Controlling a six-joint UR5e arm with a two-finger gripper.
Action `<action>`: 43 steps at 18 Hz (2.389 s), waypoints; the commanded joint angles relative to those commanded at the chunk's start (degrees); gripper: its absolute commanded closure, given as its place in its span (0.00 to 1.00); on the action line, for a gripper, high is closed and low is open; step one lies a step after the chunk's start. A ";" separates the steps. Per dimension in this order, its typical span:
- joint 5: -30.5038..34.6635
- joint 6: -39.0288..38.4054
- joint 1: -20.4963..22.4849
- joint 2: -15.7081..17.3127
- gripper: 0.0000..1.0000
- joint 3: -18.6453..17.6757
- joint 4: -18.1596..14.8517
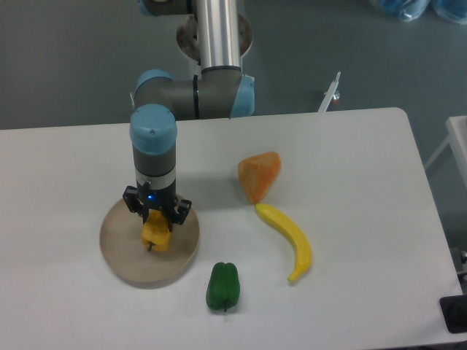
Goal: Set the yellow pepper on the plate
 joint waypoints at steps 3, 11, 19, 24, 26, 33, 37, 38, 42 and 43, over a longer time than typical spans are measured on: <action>-0.09 0.27 -0.44 -0.09 0.58 0.09 0.00; -0.09 0.35 -0.53 -0.09 0.48 0.00 0.00; 0.00 0.27 -0.53 0.09 0.21 0.09 0.00; -0.09 0.35 -0.35 1.49 0.00 0.44 -0.09; -0.09 0.70 0.00 2.11 0.00 0.88 -0.17; 0.00 12.63 13.07 7.11 0.00 1.14 -0.35; -0.09 22.92 22.39 7.73 0.00 2.89 -0.26; -0.26 25.81 24.50 7.73 0.00 3.77 -0.26; 0.00 34.96 29.96 5.46 0.00 8.16 -0.35; 0.00 36.81 30.93 4.40 0.00 9.13 -0.35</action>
